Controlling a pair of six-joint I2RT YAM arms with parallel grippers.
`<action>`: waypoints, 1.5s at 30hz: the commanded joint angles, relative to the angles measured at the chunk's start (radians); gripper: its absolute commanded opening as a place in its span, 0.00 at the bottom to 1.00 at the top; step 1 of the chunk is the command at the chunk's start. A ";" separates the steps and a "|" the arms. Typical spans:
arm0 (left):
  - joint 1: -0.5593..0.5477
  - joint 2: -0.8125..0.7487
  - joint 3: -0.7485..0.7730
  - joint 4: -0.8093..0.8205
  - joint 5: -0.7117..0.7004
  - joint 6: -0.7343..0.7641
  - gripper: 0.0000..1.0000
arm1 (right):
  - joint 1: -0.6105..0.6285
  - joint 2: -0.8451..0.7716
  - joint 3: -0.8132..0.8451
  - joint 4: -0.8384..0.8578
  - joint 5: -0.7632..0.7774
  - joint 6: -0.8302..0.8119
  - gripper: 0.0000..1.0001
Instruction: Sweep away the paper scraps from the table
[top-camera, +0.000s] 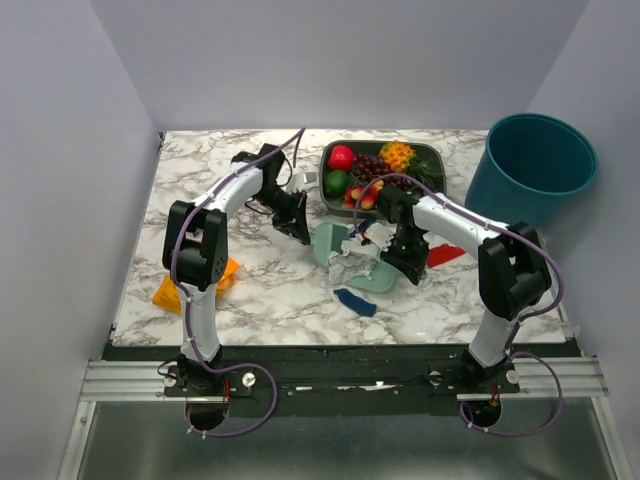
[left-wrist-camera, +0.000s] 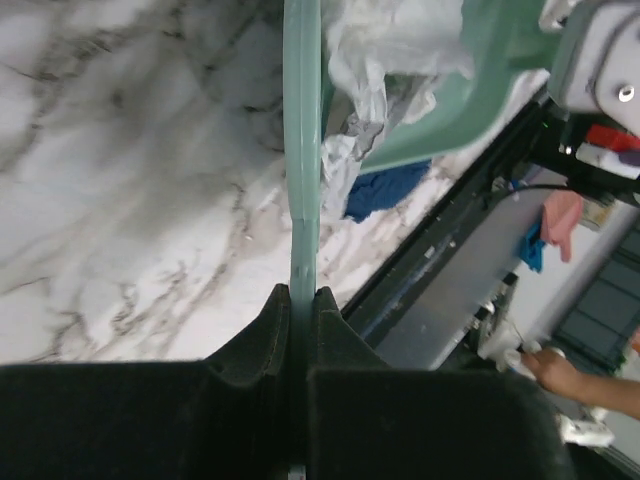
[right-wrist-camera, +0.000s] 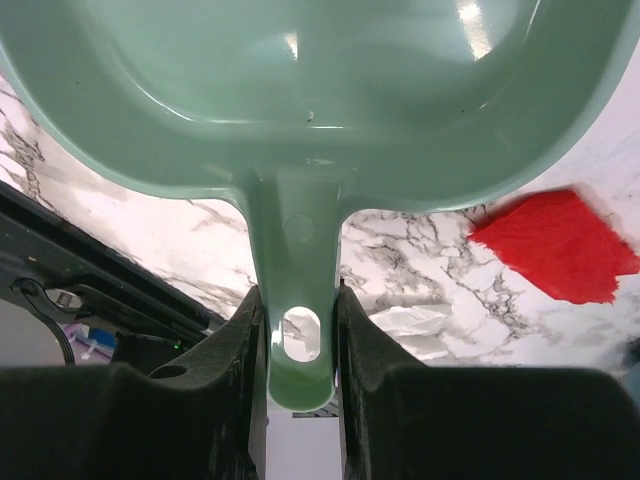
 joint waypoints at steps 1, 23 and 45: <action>-0.006 -0.057 -0.103 0.016 0.159 -0.053 0.00 | 0.011 0.040 0.043 0.011 0.009 0.019 0.01; 0.085 -0.265 -0.019 -0.108 -0.126 0.097 0.00 | 0.021 -0.105 -0.032 0.109 -0.117 -0.018 0.01; 0.119 -0.061 -0.242 0.260 0.440 -0.383 0.00 | -0.018 -0.353 -0.310 0.090 -0.047 -0.041 0.01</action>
